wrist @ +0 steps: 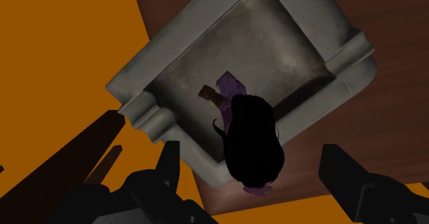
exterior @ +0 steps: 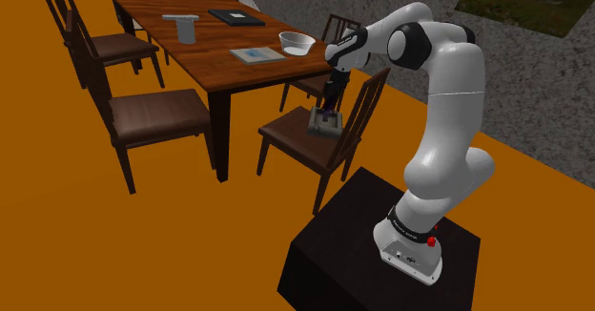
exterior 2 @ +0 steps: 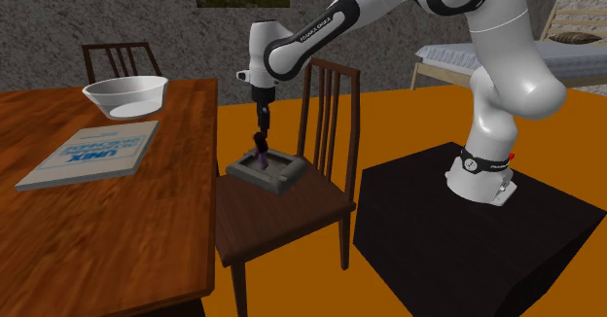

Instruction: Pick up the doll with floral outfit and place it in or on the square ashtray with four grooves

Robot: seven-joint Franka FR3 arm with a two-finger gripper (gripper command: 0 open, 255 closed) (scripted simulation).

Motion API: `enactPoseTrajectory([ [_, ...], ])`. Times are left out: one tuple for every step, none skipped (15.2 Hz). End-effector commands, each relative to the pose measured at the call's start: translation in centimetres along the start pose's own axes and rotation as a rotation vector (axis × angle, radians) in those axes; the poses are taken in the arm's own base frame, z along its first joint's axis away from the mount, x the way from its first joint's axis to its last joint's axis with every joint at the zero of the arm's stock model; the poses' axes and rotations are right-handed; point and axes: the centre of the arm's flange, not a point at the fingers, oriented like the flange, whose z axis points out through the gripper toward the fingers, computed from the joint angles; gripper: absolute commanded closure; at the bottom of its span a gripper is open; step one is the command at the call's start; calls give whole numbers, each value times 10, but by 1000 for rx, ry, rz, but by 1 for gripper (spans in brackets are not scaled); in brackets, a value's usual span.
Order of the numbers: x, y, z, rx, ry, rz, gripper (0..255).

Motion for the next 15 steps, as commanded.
enactPoseTrajectory([
  [0, 0, 0, 0, 0, 0, 0],
  [0, 0, 0, 0, 0, 0, 0],
  [0, 0, 0, 0, 0, 0, 0],
  [0, 0, -13, 0, 0, 0, 0],
  [0, 0, -26, 0, 0, 0, 0],
  [0, 0, -40, 0, 0, 0, 0],
  [0, 0, -50, 0, 0, 0, 0],
  [0, 0, -50, 0, 0, 0, 0],
  [0, 0, -50, 0, 0, 0, 0],
  [0, 0, -50, 0, 0, 0, 0],
  [0, 0, -50, 0, 0, 0, 0],
  [0, 0, -50, 0, 0, 0, 0],
  [0, 0, -50, 0, 0, 0, 0],
  [0, 0, -50, 0, 0, 0, 0],
  [0, 0, -50, 0, 0, 0, 0],
])
